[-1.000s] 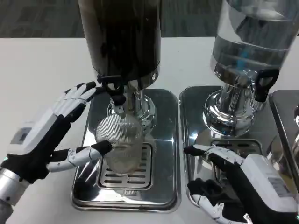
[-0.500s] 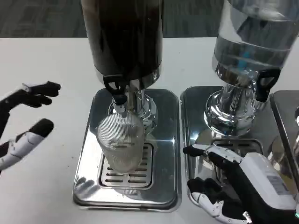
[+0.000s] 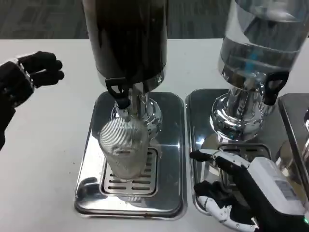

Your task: Grasp the cup under the faucet to collect the drink, then remove the cup.

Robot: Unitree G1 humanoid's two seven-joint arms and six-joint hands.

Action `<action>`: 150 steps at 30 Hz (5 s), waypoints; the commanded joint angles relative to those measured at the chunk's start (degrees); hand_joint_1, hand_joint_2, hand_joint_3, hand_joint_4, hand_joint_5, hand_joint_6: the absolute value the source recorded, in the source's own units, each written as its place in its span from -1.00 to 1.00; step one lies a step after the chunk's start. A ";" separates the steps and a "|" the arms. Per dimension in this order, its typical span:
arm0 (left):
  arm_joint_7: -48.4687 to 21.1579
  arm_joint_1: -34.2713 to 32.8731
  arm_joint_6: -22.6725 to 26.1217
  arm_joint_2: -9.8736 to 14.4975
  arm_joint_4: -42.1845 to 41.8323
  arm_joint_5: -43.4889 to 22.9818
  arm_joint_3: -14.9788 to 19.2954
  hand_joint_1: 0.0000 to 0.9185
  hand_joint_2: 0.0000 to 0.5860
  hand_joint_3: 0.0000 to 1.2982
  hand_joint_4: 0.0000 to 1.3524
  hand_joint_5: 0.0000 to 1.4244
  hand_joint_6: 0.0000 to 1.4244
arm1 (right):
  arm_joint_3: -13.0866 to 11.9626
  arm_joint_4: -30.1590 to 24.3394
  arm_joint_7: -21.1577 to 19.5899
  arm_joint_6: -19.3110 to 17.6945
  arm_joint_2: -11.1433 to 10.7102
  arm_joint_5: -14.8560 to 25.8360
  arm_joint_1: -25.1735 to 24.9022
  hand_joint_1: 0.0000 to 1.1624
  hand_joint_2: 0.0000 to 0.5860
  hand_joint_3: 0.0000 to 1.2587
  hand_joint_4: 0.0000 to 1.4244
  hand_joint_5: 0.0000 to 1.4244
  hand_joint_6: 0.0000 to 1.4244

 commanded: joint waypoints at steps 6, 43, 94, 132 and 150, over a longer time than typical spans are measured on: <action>-18.68 -6.58 24.34 1.97 0.54 -4.13 5.60 -1.00 -0.92 -0.47 -0.64 -0.65 -0.73 | -0.25 -0.07 -0.91 -0.76 0.43 0.22 0.20 -0.14 0.37 -0.53 -0.60 -0.67 -0.58; -28.30 -14.36 47.67 -0.66 -6.04 -1.49 7.03 -1.00 -0.94 -0.73 -0.93 -0.80 -0.87 | 0.58 2.33 -2.67 -0.59 2.98 0.15 -0.71 -0.22 0.43 -0.56 -0.62 -0.67 -0.60; -30.93 -15.31 23.63 -1.90 -7.24 12.84 2.55 -1.00 -0.88 -0.56 -0.80 -0.78 -0.86 | 0.30 2.59 -2.33 0.28 3.79 1.39 -0.16 -0.11 0.48 -0.57 -0.63 -0.67 -0.61; -29.13 -11.21 4.36 -0.14 -9.60 19.61 -1.27 -1.00 -0.81 -0.56 -0.82 -0.79 -0.85 | -1.18 1.94 -0.53 1.28 3.15 3.20 -0.19 -0.01 0.55 -0.57 -0.63 -0.68 -0.61; -26.50 -10.81 -1.35 1.33 -8.15 21.48 -3.56 -1.00 -0.84 -0.57 -0.82 -0.79 -0.85 | -2.01 2.62 3.65 1.20 4.00 13.21 -2.28 0.00 0.36 -0.69 -0.72 -0.70 -0.62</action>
